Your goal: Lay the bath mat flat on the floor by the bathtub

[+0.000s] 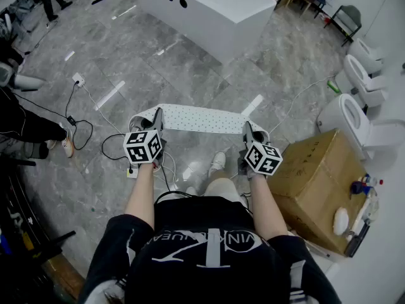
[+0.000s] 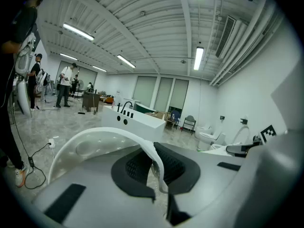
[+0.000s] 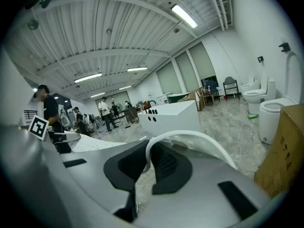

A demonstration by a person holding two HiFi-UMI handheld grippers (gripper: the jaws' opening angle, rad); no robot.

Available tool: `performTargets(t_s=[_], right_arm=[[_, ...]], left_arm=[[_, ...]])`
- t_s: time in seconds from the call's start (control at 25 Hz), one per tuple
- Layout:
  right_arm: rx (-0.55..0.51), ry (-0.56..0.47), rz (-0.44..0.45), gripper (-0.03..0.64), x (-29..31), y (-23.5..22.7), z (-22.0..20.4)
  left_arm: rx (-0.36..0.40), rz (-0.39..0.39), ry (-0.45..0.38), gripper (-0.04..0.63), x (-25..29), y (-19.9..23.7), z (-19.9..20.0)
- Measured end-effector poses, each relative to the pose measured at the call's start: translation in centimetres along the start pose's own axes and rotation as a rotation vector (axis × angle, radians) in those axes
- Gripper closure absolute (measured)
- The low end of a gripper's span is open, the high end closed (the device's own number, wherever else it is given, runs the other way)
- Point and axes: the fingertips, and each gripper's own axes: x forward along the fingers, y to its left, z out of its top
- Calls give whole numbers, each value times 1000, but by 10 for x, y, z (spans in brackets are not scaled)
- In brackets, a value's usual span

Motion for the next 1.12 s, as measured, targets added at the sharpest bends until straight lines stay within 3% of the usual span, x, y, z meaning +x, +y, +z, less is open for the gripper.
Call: performTargets(t_s=[0.28,0.64,1.12], right_arm=[[4,29,-8,584,38,-35,10],[43,67,-21,584,101,-87,41],[42,117,-30,584,178,-154,82]], left_arm=[[23,18,29,574,51,-8,2],[-17,50,78,572,137,-16,8],[-16,56,132,574,250,-36,31]])
